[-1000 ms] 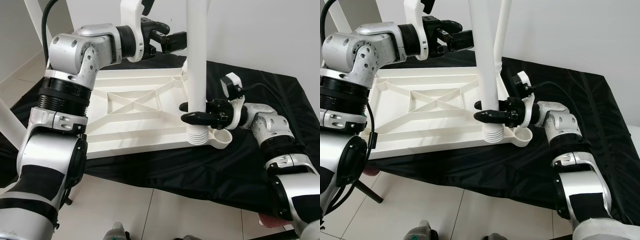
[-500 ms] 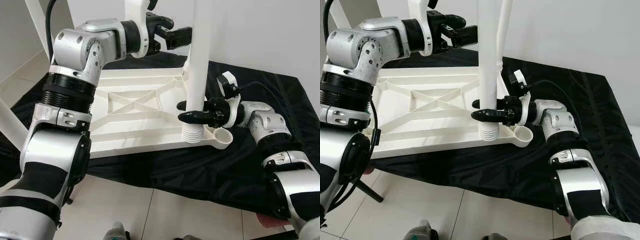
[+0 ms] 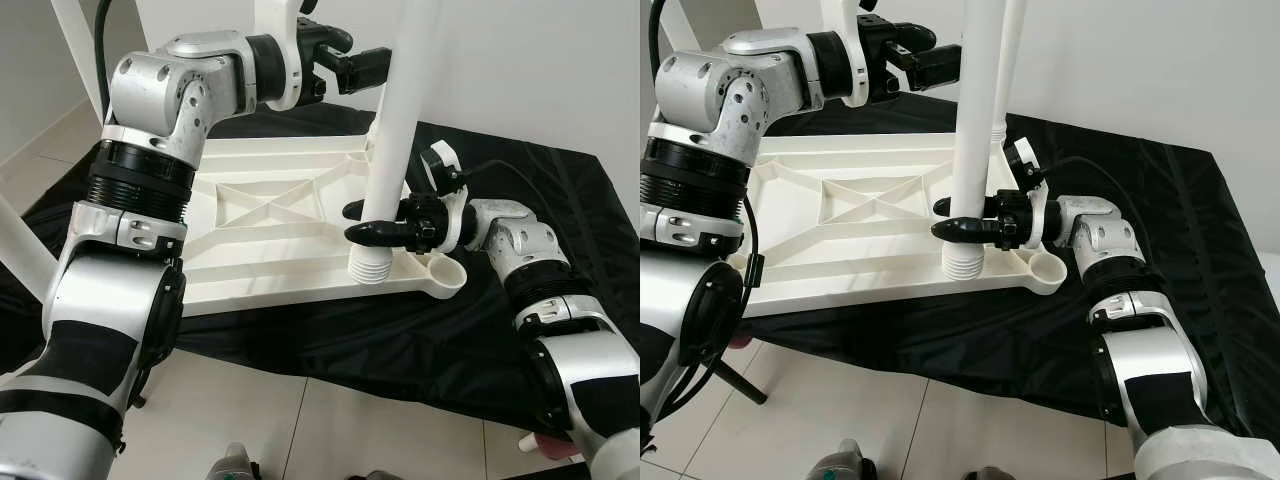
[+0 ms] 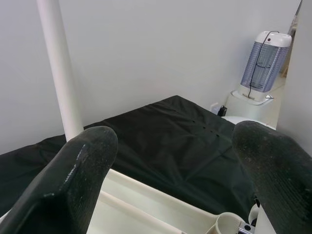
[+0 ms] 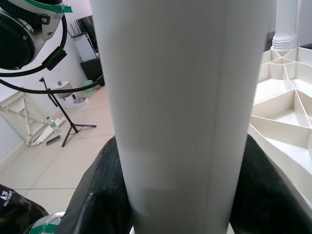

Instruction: Building children table

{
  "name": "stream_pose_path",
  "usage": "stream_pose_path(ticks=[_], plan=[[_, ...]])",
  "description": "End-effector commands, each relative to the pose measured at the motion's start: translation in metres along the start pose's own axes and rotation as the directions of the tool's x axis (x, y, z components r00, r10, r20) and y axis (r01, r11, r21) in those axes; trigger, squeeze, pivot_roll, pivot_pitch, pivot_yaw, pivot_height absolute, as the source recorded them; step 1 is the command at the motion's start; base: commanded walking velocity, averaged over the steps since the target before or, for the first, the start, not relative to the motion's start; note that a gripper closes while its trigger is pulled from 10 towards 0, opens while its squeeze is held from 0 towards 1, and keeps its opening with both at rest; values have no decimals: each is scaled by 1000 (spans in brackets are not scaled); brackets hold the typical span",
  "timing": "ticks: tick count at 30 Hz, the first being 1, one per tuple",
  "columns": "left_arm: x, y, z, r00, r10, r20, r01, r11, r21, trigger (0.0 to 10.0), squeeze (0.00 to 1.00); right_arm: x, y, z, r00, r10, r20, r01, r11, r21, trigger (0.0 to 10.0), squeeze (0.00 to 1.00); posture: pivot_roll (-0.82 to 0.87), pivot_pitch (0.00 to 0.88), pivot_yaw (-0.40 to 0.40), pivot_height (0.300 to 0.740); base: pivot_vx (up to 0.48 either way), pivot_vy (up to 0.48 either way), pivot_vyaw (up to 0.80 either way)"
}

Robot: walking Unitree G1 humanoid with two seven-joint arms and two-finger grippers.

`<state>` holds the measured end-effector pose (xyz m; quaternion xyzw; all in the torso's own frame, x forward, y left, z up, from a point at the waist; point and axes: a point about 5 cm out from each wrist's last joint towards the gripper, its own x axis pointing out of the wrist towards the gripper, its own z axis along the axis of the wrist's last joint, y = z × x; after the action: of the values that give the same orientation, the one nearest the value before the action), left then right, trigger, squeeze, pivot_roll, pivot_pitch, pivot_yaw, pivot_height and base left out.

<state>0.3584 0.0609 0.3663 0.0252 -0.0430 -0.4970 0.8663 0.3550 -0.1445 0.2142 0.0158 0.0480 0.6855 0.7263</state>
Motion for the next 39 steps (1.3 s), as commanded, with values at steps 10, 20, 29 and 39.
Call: stream_pose_path(ticks=[10,20,29,39], plan=[[-18,19,-5,997,83,7,-83,997,9,10000,0,-16,-3,-2,996,-84,33,83,996,9,10000,0,9,0,-12,740,0,0,0],[-48,43,-43,971,232,-58,-236,969,-68,10000,0,-38,-5,1,961,-232,153,238,971,-25,10000,0,-4,0,-10,740,0,0,0],[-41,27,-111,956,244,-160,-272,945,-182,10000,0,-47,-7,0,878,-398,266,428,902,-63,10000,0,-4,0,-13,740,0,0,0],[-20,-16,-153,964,88,-251,-138,972,-192,10000,0,-51,-11,6,763,-523,380,577,816,-35,10000,0,0,0,-15,740,0,0,0]])
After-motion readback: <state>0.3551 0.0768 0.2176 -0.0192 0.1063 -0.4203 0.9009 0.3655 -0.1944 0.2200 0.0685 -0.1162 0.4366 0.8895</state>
